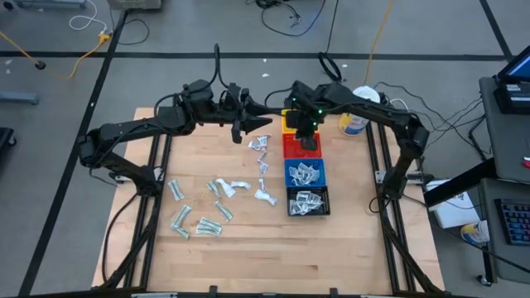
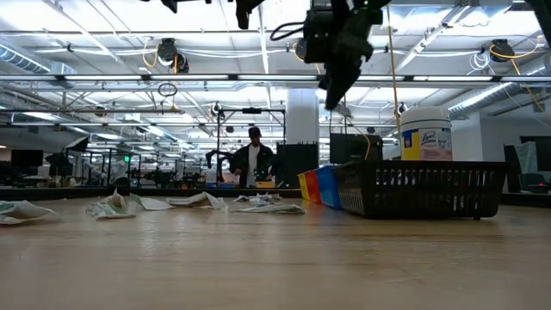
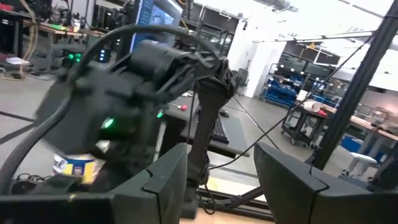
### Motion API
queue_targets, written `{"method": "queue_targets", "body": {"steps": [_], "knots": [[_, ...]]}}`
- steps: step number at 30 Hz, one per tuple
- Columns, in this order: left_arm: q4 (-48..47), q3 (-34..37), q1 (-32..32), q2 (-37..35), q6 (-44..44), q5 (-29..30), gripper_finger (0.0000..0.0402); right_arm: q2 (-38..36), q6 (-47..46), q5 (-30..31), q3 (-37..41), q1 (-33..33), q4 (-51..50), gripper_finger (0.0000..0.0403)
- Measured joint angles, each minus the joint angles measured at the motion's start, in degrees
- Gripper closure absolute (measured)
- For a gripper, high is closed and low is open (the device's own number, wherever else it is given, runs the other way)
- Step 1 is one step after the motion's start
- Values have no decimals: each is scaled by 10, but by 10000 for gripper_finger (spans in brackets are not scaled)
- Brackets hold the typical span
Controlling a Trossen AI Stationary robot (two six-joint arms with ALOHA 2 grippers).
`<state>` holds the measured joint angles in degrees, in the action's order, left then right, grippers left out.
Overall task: Pick & Place First Aid Supplies
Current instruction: Put the orange ointment pack into the yellow bin
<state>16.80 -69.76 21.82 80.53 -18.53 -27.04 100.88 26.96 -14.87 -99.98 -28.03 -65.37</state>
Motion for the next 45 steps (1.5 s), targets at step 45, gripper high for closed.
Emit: {"method": "queue_targets", "body": {"steps": [45], "knots": [[-7, 0, 0, 0, -30, -20, 208, 176, 158, 145, 0, -93, 181, 284]]}}
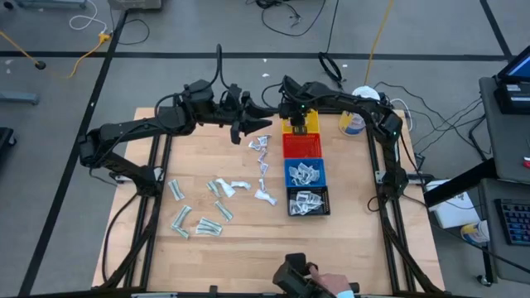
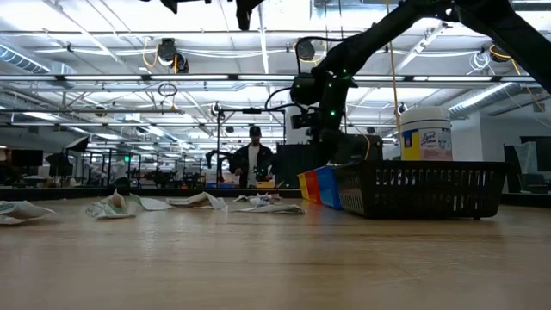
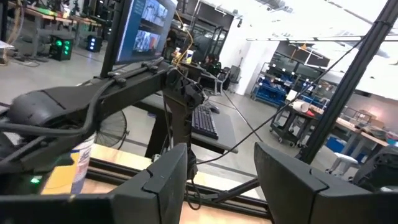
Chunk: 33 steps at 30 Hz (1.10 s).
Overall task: Pick & Place First Aid Supplies
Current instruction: Put the orange ointment pack into the yellow bin
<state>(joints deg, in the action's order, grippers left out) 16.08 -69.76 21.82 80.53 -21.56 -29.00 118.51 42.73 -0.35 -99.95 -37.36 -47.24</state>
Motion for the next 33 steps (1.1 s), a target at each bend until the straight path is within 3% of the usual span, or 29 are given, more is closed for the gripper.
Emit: {"method": "queue_targets", "body": {"steps": [4, 8, 22, 33], "knots": [[0, 0, 0, 0, 0, -14, 208, -3, -22, 5, 0, -1, 0, 228], [-1, 0, 0, 0, 0, -21, 208, -34, -66, -19, 0, 0, 9, 205], [4, 0, 4, 0, 46, -20, 208, -214, -269, -176, -1, 53, 78, 210], [6, 0, 11, 0, 54, 10, 208, -273, -316, -194, 0, 170, 105, 209]]}}
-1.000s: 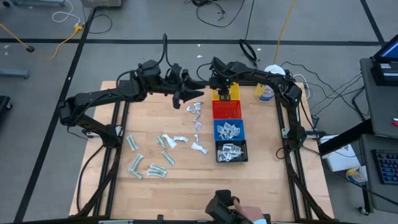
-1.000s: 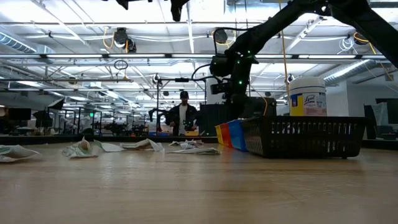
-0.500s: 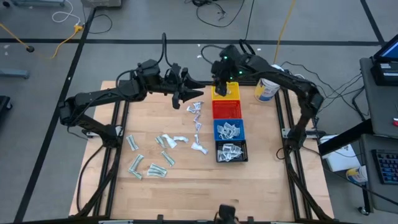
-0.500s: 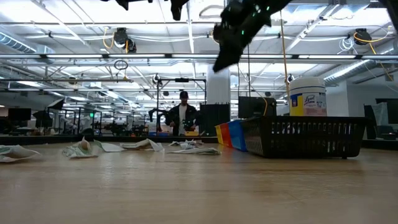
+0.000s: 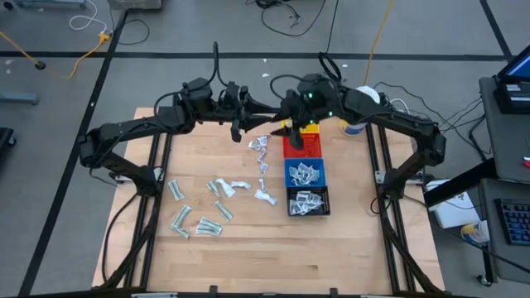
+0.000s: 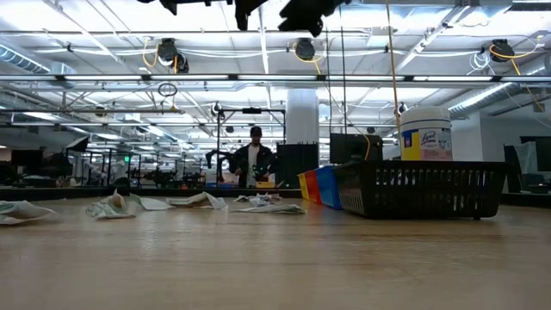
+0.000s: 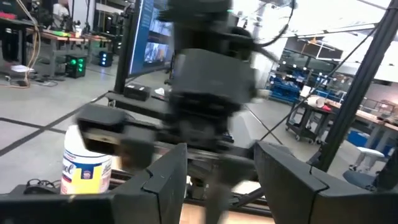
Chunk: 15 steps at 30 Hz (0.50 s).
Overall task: Pick & Place First Aid Supplies
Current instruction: Put the orange ointment pack into the yellow bin
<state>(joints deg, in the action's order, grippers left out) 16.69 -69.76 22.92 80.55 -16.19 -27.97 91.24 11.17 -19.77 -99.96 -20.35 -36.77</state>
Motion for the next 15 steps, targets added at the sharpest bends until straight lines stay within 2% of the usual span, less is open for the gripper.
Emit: {"method": "queue_targets", "body": {"steps": [6, 15], "knots": [[-30, 0, 11, 0, 1, -1, 208, -10, 0, 1, 1, 39, 13, 211], [-184, -5, 93, 0, 18, -9, 209, -16, -17, 3, 0, 45, 11, 210]]}}
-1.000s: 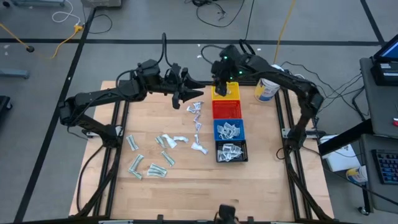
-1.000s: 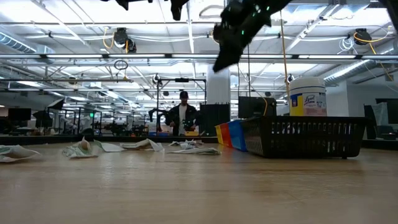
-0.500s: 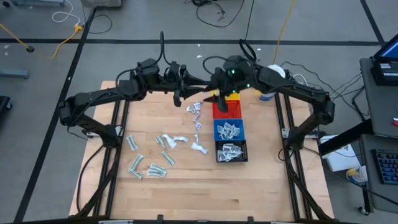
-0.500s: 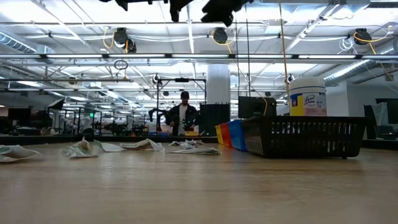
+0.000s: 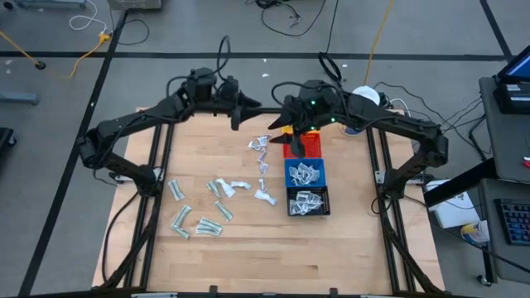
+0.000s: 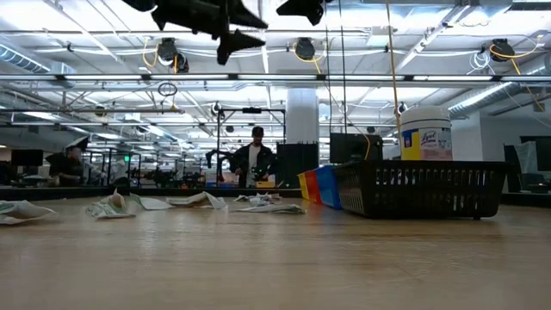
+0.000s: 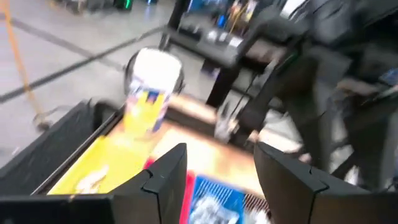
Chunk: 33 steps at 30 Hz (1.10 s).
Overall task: Pick & Place First Aid Supplies
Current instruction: Put the orange ointment pack into the yellow bin
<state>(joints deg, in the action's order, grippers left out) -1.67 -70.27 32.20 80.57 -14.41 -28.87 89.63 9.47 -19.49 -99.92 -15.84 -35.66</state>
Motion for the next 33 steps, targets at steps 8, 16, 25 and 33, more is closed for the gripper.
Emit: {"method": "queue_targets", "body": {"steps": [8, 16, 25, 33], "knots": [[-330, -183, 31, 77, 238, 13, 244, -2, 2, 0, 0, 0, 12, 211], [-621, -382, 34, 209, 466, 147, 245, -1, -4, -1, 0, 1, 12, 210], [-728, -449, 14, 303, 543, 245, 191, -25, -2, -1, 0, 6, 11, 212], [-731, -422, -16, 361, 544, 244, 177, -55, 0, 0, 0, 5, 12, 214]]}}
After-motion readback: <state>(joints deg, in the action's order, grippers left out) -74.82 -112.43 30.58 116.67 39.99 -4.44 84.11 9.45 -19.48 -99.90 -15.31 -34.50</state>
